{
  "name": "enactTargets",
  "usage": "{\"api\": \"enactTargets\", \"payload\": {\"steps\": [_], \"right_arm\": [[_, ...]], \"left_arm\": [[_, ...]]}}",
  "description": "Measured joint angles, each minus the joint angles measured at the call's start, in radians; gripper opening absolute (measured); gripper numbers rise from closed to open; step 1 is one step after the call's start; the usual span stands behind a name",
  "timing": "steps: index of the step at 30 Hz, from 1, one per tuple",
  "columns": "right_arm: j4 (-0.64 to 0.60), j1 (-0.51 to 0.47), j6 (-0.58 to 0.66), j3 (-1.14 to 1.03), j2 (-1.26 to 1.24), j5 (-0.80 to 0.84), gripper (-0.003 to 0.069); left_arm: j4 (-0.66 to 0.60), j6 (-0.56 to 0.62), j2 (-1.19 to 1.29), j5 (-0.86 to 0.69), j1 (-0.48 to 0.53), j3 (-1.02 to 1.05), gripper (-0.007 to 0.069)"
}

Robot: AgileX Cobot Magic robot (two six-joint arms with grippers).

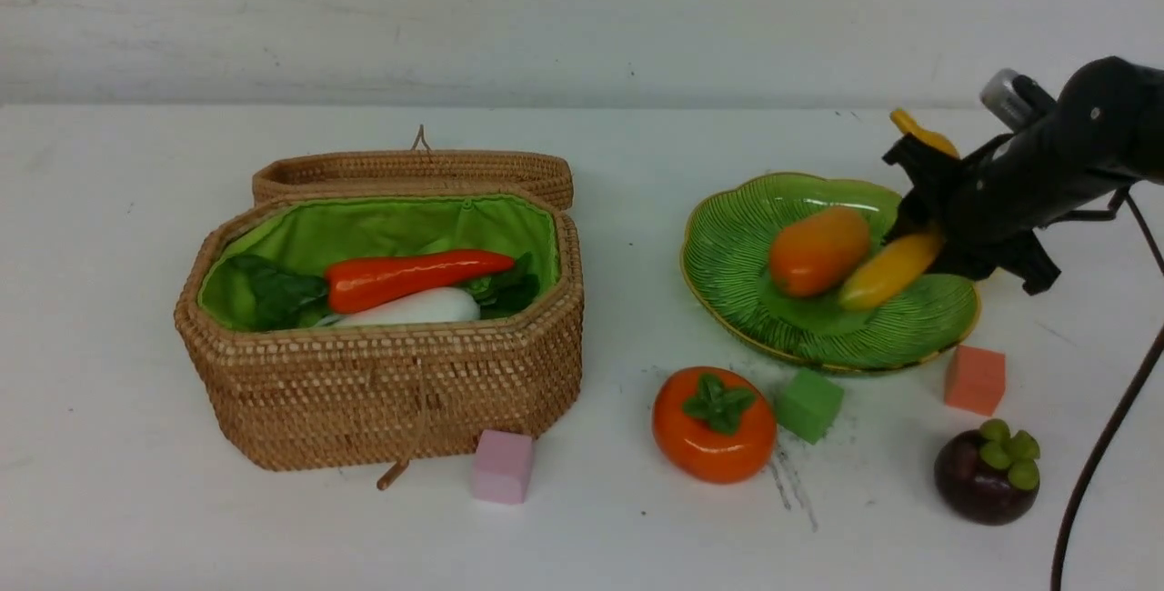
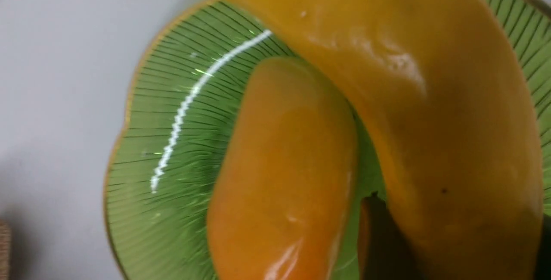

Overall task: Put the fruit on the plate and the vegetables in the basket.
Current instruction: Use the right arm to grab a banana and put it into the right plate, then use the right arm to grab a mangosteen and put it into the right plate

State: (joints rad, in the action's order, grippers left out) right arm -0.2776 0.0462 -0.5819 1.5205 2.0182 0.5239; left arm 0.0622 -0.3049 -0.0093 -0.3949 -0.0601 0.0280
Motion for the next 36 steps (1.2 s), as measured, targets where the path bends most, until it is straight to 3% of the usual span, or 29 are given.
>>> {"api": "enactTargets", "payload": {"steps": [4, 8, 9, 10, 12, 15, 20, 26, 32, 36], "right_arm": [[-0.003, 0.0, 0.0, 0.0, 0.013, 0.02, 0.0345], [-0.004, 0.0, 0.0, 0.001, 0.015, 0.05, 0.0445], [-0.005, 0.0, 0.0, 0.002, 0.015, 0.071, 0.0509], [-0.005, 0.0, 0.0, 0.002, 0.015, 0.071, 0.0517], [-0.007, 0.0, 0.019, 0.002, 0.006, 0.113, 0.0604], [0.005, -0.001, 0.075, 0.002, -0.027, 0.169, 0.065], [0.105, -0.009, 0.16, 0.002, -0.144, 0.334, 0.0636], [0.236, 0.01, 0.153, -0.073, -0.314, 0.534, 0.059], [0.244, 0.056, 0.119, -0.291, -0.421, 0.471, 0.0587], [0.201, 0.072, 0.117, -0.467, -0.421, 0.321, 0.0587]], "left_arm": [[0.0, 0.0, 0.0, 0.0, 0.0, 0.0, 0.0105], [0.0, 0.0, 0.0, 0.0, 0.0, 0.0, 0.0111], [0.0, 0.0, 0.0, 0.0, 0.0, 0.0, 0.0113], [0.0, 0.0, 0.0, 0.0, 0.0, 0.0, 0.0113], [0.0, 0.0, 0.0, 0.0, 0.0, 0.0, 0.0113], [0.0, 0.0, 0.0, 0.0, 0.0, 0.0, 0.0113], [0.0, 0.0, 0.0, 0.0, 0.0, 0.0, 0.0117], [0.0, 0.0, 0.0, 0.0, 0.0, 0.0, 0.0125], [0.0, 0.0, 0.0, 0.0, 0.0, 0.0, 0.0131], [0.0, 0.0, 0.0, 0.001, 0.0, 0.0, 0.0134]]}}
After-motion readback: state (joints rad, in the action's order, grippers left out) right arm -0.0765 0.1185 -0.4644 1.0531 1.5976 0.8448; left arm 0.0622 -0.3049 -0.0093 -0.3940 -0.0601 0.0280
